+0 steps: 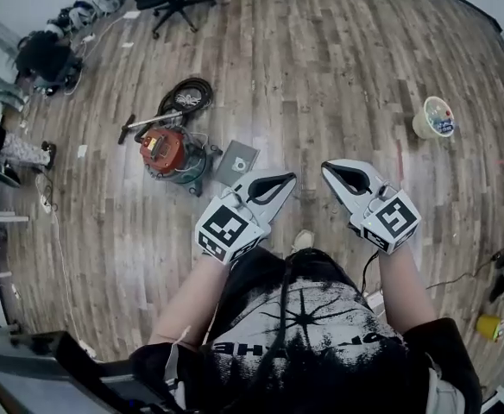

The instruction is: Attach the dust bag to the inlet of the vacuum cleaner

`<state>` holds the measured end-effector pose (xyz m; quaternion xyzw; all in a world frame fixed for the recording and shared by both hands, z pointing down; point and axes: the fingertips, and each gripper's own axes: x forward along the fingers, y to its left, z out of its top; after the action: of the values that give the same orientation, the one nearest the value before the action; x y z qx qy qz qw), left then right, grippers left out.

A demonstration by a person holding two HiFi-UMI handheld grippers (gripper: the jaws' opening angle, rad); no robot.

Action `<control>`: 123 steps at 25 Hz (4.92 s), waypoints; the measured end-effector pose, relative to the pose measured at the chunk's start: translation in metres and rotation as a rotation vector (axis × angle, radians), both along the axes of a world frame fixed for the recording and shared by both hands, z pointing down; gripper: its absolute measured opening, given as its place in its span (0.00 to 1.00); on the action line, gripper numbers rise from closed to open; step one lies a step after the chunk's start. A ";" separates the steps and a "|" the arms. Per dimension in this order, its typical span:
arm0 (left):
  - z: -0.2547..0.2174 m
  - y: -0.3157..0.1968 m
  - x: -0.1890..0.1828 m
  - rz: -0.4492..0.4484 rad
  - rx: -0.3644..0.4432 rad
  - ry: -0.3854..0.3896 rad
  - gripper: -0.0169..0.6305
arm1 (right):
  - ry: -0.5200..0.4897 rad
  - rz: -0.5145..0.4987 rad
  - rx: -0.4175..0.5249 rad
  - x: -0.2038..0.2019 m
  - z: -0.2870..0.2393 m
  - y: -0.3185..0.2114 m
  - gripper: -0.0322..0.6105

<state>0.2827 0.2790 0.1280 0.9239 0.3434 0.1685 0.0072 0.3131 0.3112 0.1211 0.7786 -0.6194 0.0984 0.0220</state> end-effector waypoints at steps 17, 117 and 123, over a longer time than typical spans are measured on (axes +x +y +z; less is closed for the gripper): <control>0.009 -0.237 -0.017 -0.519 -0.088 0.007 0.03 | 0.058 -0.534 -0.073 -0.017 0.000 -0.265 0.06; 0.668 -0.367 0.033 -0.825 0.106 -0.507 0.22 | 0.706 -1.459 -1.019 0.088 0.845 -0.428 0.05; 0.731 -0.356 0.037 -0.737 0.333 -0.660 0.32 | 0.658 -1.513 -0.931 0.077 0.776 -0.435 0.05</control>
<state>0.3193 -0.0771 0.8587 0.8697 -0.0566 0.4895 0.0268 0.3902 -0.1234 0.8975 0.0718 -0.8210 0.0708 0.5620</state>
